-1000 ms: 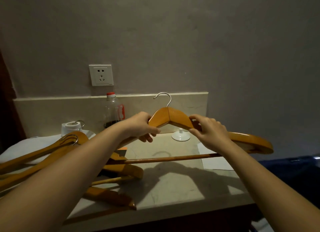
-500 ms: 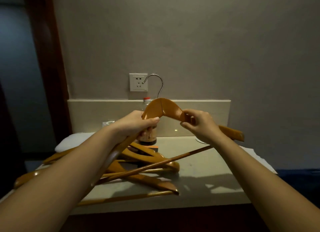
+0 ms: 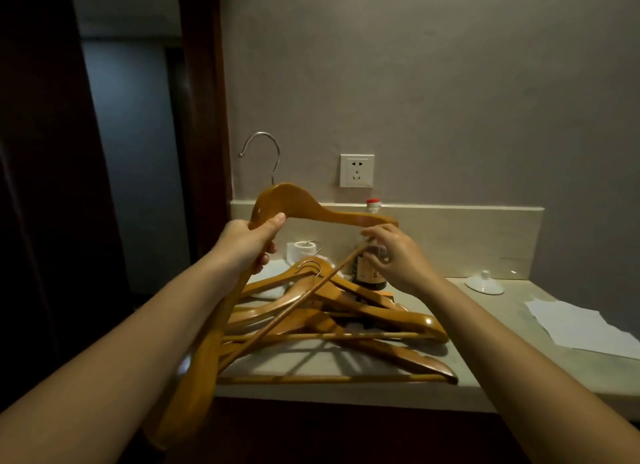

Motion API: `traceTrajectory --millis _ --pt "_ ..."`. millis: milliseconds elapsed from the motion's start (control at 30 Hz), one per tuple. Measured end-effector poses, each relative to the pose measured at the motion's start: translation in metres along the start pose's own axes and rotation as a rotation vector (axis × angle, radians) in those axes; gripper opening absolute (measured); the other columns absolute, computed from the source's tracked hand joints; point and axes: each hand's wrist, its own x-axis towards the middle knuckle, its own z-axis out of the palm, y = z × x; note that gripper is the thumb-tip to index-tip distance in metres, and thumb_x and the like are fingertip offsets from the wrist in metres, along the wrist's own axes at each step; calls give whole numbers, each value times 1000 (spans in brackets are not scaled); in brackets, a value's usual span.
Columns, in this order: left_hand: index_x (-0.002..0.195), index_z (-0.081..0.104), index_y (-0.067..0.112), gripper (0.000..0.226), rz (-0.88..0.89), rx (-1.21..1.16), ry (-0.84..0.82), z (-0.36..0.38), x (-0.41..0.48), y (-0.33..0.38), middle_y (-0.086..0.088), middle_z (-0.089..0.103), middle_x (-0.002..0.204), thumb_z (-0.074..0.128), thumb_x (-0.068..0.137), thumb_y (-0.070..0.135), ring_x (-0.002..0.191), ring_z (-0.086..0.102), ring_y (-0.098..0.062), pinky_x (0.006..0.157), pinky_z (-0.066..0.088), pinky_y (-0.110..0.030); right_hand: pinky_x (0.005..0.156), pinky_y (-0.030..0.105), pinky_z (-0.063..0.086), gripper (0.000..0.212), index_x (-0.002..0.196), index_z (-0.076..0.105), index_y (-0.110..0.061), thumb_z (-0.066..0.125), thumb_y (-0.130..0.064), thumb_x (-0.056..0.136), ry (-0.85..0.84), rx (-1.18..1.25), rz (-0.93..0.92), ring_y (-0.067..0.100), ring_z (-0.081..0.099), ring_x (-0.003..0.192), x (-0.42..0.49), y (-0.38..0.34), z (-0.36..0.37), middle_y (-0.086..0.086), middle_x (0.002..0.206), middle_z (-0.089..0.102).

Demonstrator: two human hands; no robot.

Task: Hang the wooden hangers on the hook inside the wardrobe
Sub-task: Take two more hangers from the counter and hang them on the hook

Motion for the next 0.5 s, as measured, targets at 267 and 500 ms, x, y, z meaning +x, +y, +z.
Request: traceTrajectory --millis 267,500 --pt "93 57 6 29 -24 -96 149 -1 18 -16 -3 51 66 56 90 35 55 49 -12 52 42 -22 90 30 51 31 119 58 -12 57 -22 90 -314 19 155 19 59 107 19 32 34 6 120 63" --pt "89 56 12 23 -31 -94 221 -3 31 -28 -2 52 66 58 88 35 52 48 -10 50 42 -22 93 31 47 47 130 49 -18 59 -35 88 -600 15 267 21 54 114 48 61 82 6 129 55"
